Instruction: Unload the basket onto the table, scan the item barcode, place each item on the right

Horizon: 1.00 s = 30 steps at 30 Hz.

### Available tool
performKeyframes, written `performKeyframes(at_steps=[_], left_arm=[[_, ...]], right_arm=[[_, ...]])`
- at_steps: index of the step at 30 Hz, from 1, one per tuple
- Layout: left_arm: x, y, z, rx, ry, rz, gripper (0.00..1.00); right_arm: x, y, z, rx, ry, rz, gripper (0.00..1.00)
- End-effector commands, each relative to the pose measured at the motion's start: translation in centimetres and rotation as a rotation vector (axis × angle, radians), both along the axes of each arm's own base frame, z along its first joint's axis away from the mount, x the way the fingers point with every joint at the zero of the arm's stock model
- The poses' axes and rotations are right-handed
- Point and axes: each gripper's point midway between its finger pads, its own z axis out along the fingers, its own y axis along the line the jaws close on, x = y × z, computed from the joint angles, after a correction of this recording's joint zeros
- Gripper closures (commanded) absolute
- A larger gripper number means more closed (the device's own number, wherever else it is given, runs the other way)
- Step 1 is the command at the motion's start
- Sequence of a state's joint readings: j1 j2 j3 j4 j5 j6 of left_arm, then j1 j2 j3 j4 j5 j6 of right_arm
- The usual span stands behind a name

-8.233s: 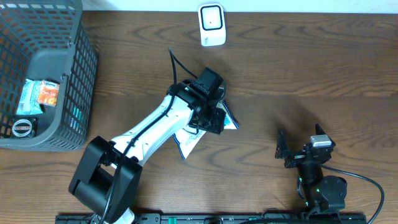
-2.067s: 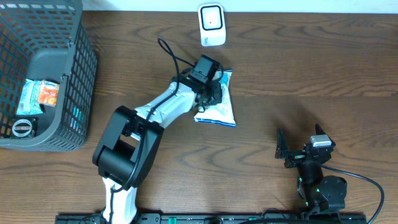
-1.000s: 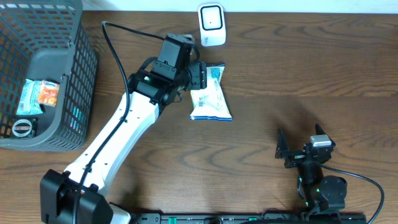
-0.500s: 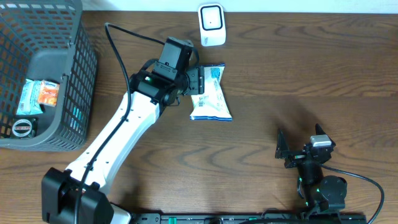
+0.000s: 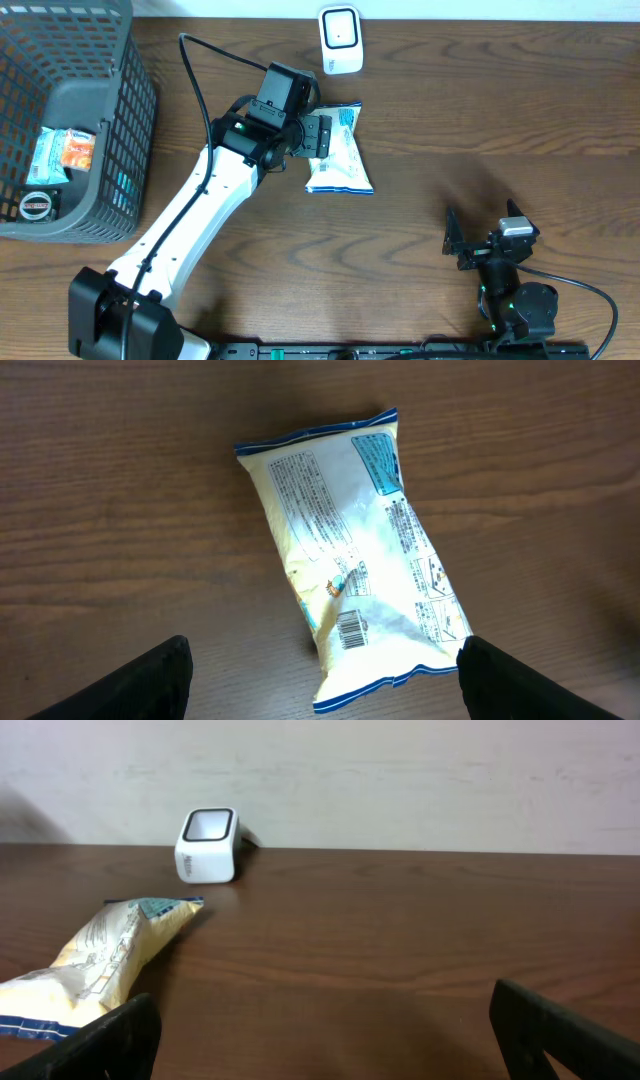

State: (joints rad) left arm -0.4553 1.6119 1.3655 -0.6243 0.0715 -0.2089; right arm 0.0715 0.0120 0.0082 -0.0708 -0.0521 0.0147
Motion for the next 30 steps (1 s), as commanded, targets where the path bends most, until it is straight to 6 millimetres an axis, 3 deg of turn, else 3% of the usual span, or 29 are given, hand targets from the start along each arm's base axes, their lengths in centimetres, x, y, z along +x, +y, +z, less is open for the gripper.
performKeyframes(at_steps=[1, 7, 14, 18, 25, 30], left_arm=[[0.1, 0.2, 1.6, 0.003, -0.043, -0.006, 0.16], [0.1, 0.2, 1.5, 0.003, -0.041, -0.006, 0.16], [1.6, -0.5, 0.6, -0.017, -0.055, 0.009, 0.16], [2.5, -1.0, -1.8, -0.027, -0.008, 0.049, 0.16], [2.9, -2.9, -8.0, -0.061, 0.132, 0.028, 0.17], [2.9, -4.3, -10.8, -0.096, 0.191, 0.008, 0.17]], right_arm=[[0.0, 0.1, 0.0, 0.006, 0.000, 0.005, 0.01], [0.0, 0.1, 0.0, 0.006, 0.000, 0.005, 0.01], [0.0, 0.1, 0.0, 0.007, 0.000, 0.005, 0.01], [0.0, 0.1, 0.0, 0.006, 0.000, 0.005, 0.01], [0.0, 0.1, 0.0, 0.006, 0.000, 0.005, 0.01], [0.0, 0.1, 0.0, 0.007, 0.000, 0.005, 0.01]])
